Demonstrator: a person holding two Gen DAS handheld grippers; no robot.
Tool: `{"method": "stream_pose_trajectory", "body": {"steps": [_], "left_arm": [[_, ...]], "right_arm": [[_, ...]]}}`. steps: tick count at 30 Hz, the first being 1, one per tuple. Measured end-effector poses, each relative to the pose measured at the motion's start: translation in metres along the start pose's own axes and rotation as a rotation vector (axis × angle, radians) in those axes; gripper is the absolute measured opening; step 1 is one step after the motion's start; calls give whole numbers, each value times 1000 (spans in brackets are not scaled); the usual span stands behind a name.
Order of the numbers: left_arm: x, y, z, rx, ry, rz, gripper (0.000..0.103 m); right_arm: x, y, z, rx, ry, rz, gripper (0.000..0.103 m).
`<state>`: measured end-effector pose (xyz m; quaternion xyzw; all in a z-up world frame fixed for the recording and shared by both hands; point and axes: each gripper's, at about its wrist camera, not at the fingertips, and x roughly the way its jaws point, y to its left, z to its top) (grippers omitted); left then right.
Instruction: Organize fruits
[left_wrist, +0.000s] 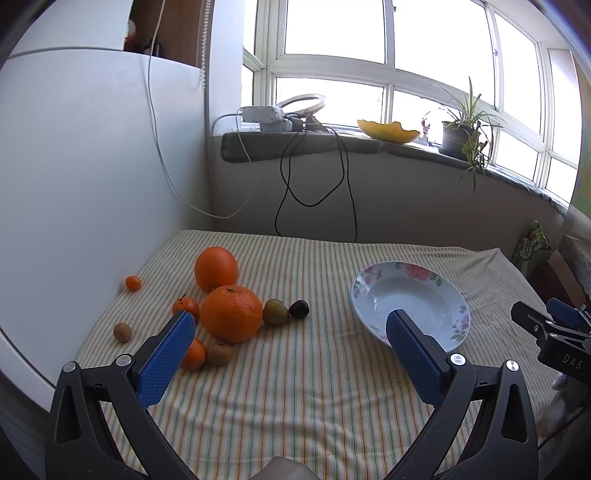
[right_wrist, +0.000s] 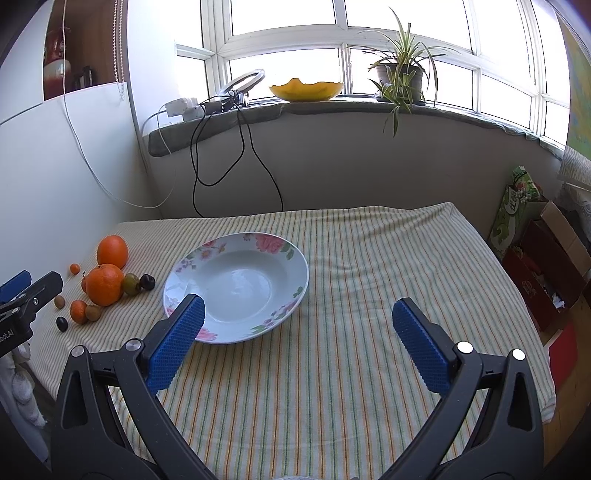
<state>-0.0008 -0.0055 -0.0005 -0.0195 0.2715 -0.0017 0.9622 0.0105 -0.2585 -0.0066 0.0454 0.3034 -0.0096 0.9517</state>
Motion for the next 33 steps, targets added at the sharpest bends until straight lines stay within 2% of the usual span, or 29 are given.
{"method": "stream_pose_trajectory", "body": {"steps": [33], "left_arm": [[1, 2, -2, -14, 2, -9, 103]], "right_arm": [[4, 5, -2, -4, 9, 5, 103]]}}
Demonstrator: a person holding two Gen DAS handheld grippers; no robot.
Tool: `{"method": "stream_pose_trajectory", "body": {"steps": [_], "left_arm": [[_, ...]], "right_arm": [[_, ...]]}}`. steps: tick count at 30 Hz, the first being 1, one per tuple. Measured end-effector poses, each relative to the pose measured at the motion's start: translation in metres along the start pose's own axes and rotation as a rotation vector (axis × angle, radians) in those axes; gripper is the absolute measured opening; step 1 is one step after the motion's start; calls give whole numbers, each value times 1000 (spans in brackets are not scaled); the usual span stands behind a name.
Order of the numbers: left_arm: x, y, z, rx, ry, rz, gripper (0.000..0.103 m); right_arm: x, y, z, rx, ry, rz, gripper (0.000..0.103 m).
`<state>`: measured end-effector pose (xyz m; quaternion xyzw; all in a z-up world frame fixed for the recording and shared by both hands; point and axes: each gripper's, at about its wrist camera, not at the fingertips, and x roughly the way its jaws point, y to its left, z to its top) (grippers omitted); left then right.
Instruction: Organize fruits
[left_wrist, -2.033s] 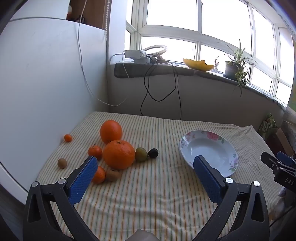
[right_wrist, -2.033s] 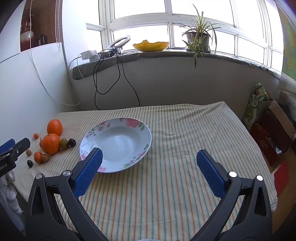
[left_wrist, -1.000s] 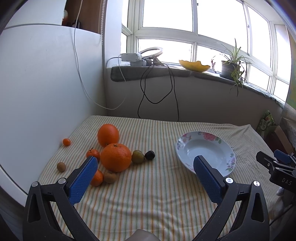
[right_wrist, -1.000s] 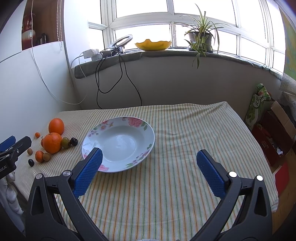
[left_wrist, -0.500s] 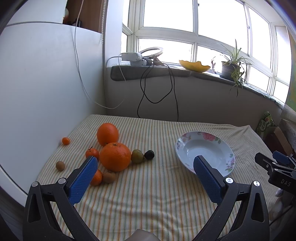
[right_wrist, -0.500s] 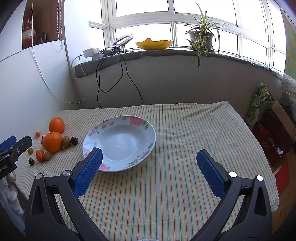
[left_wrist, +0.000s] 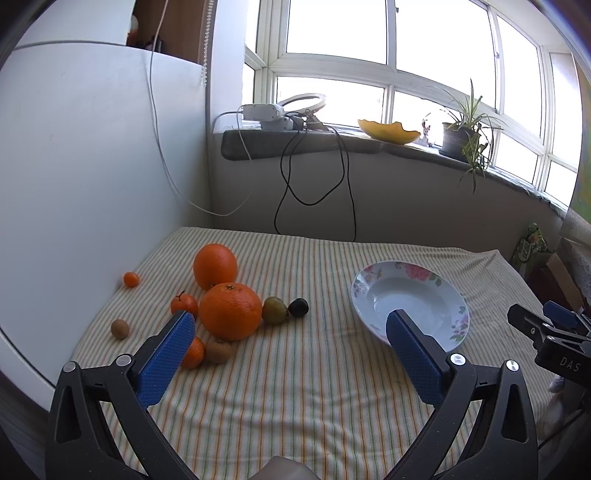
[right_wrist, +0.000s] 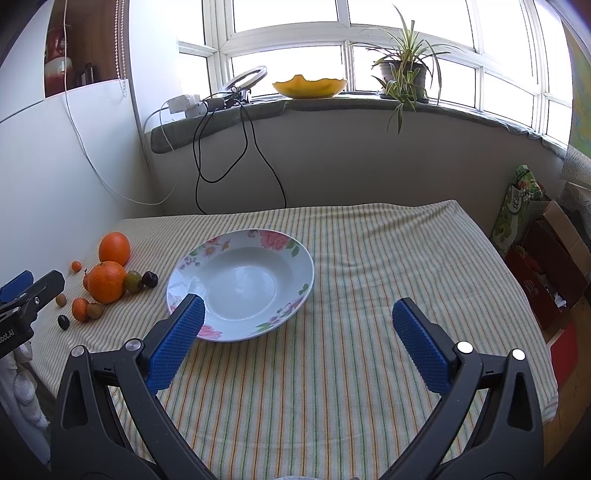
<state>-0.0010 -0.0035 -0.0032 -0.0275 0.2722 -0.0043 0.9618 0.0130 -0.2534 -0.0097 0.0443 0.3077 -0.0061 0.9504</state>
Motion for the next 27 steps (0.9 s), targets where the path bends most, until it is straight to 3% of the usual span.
{"method": "stream_pose_trajectory", "body": {"steps": [27], "left_arm": [[7, 11, -1, -20, 16, -1, 103]], "right_arm": [[5, 8, 2, -21, 11, 10, 103]]}}
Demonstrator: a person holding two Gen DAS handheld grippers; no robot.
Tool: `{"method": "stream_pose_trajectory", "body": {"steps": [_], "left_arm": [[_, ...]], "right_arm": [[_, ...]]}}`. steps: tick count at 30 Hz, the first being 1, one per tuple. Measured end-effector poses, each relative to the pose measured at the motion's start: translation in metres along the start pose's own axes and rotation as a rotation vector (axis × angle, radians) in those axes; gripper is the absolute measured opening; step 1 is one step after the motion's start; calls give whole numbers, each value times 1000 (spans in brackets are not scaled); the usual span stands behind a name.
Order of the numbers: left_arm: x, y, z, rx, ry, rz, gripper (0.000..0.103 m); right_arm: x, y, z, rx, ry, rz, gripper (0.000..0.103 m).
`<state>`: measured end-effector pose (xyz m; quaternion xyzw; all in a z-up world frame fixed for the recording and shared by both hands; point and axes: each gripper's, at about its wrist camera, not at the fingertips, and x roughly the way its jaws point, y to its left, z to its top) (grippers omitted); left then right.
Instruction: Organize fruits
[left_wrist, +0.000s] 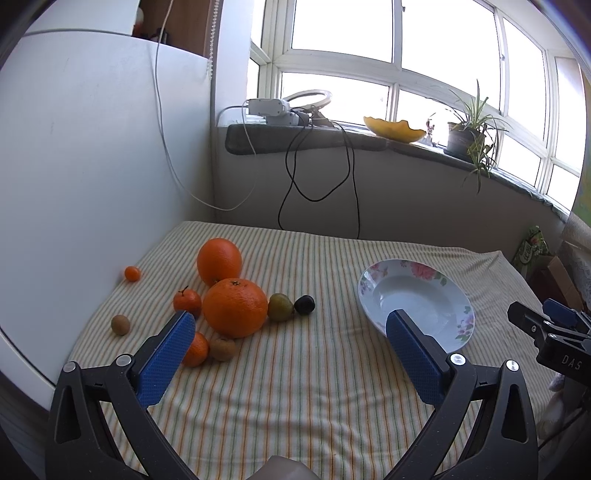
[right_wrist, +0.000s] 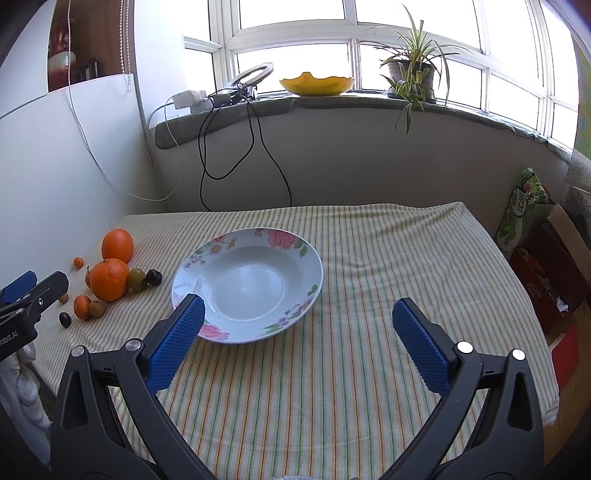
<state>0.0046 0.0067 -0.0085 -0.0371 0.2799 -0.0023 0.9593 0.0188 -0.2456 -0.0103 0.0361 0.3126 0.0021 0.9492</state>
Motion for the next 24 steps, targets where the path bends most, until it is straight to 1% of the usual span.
{"method": "stream_pose_trajectory", "body": {"steps": [6, 10, 15, 20, 23, 24], "left_arm": [[6, 16, -3, -26, 21, 10, 103], [7, 29, -9, -39, 36, 38, 103], [10, 51, -17, -89, 64, 59, 103], [13, 64, -25, -120, 94, 69, 103], [15, 70, -28, -130, 107, 70, 102], [15, 72, -28, -134, 109, 66, 99]], "right_arm": [[6, 10, 5, -25, 4, 14, 103], [11, 18, 8, -43, 11, 34, 103], [17, 29, 12, -65, 11, 70, 103], [28, 45, 15, -92, 36, 143, 103], [35, 54, 19, -101, 59, 213, 103], [37, 57, 20, -101, 63, 241, 103]]}}
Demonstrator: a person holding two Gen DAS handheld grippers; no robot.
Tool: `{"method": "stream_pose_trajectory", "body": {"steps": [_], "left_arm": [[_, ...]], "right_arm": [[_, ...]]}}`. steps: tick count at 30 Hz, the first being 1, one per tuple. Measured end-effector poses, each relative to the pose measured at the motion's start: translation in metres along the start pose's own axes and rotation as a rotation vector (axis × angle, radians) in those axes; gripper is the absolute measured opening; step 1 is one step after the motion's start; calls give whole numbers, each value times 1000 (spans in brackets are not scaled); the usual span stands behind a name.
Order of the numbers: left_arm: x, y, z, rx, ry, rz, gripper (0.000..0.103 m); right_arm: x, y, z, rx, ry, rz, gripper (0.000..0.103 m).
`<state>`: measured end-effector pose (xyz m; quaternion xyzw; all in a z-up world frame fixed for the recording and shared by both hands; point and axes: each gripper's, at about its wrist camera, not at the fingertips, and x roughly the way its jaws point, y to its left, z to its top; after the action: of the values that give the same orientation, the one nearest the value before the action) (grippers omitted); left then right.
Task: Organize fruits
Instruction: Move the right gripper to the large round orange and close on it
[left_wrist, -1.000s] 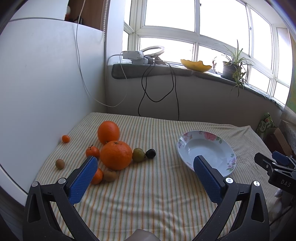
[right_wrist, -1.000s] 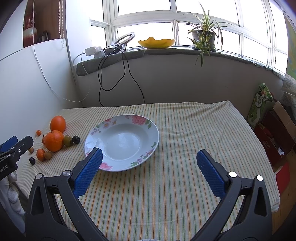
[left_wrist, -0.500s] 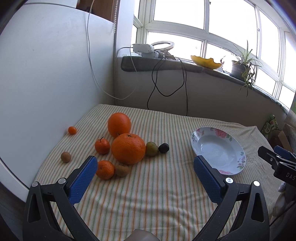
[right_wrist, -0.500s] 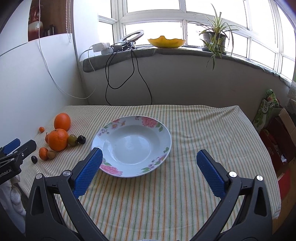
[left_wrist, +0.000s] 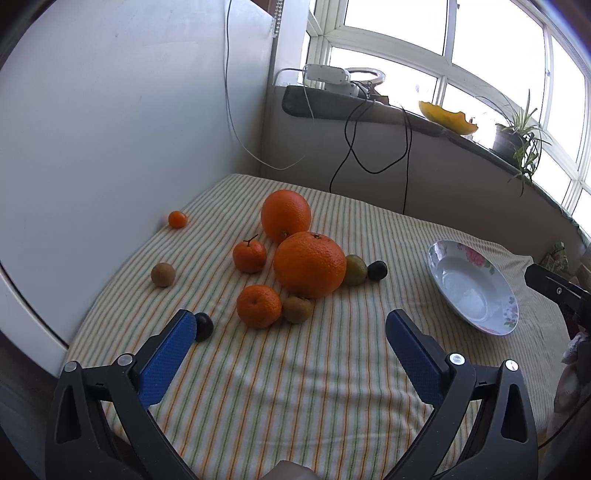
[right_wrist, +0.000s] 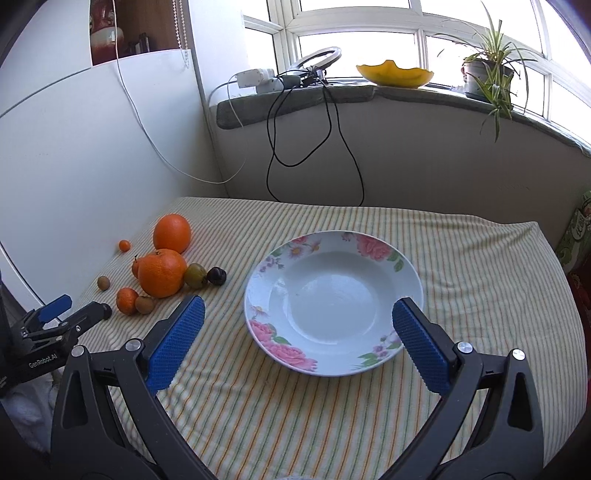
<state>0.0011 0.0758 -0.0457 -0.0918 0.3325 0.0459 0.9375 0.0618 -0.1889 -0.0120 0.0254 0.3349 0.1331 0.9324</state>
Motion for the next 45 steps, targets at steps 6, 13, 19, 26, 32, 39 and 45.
{"method": "stream_pose_trajectory", "body": {"steps": [6, 13, 19, 26, 32, 39, 45], "left_arm": [[3, 8, 6, -39, 17, -50, 90], [16, 7, 16, -61, 49, -131, 69], [34, 7, 23, -86, 92, -190, 55], [55, 12, 31, -126, 135, -217, 48], [66, 14, 35, -120, 152, -180, 48], [78, 14, 37, -97, 172, -157, 48], [83, 15, 37, -99, 191, -157, 48]], "right_arm": [[21, 18, 18, -45, 59, 111, 103], [54, 42, 40, -107, 183, 248, 93], [93, 56, 49, -64, 317, 369, 81], [141, 79, 58, -36, 441, 469, 65], [174, 99, 58, -39, 518, 522, 60], [207, 117, 56, -29, 574, 563, 60], [220, 125, 60, -42, 600, 575, 60]]}}
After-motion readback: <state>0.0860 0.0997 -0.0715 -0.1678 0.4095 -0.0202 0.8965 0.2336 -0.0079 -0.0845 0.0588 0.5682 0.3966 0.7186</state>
